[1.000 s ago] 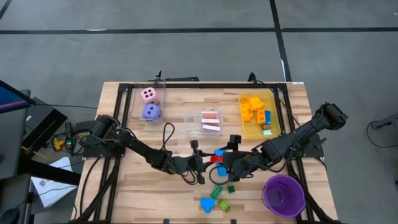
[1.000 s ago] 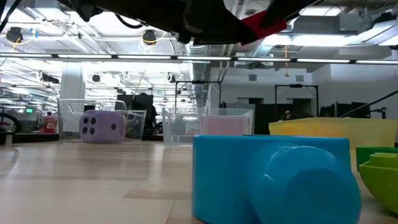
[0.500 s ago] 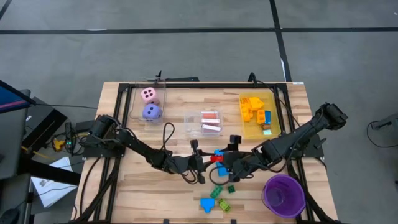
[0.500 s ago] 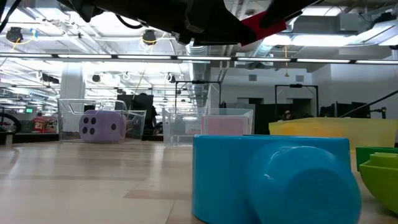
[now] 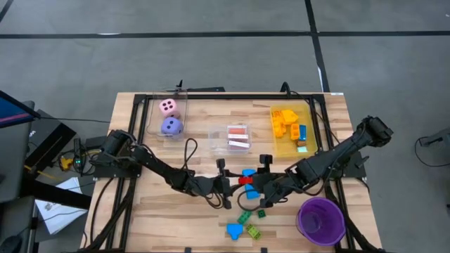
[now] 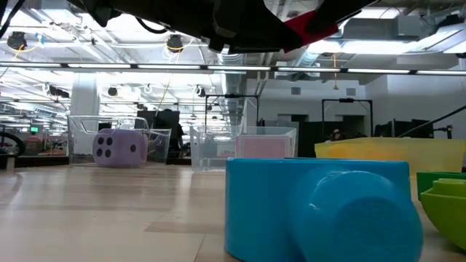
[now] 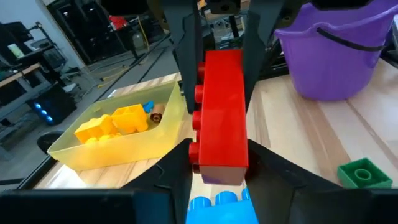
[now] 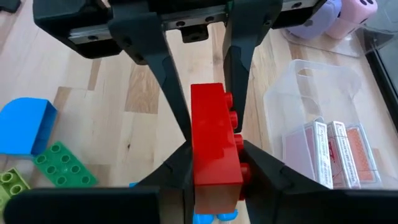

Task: Pick & Place Toys
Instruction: Put the red game piece into the yellow bin

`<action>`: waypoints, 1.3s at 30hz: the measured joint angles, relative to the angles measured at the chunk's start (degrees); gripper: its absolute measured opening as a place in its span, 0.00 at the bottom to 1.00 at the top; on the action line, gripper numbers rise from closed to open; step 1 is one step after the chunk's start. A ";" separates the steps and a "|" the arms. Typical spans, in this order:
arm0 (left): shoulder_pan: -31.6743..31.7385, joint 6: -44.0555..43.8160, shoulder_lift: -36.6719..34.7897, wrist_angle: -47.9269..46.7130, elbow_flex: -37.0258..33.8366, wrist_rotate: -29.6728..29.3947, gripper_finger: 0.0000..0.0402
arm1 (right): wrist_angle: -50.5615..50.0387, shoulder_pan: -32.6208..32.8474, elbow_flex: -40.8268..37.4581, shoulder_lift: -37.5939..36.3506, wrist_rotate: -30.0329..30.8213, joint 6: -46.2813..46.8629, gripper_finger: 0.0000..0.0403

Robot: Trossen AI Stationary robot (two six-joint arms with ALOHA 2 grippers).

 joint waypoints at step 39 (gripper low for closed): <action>-1.64 -5.21 0.02 -13.66 0.00 -5.35 0.38 | -55.54 -2.24 -5.85 -0.79 17.10 58.22 0.23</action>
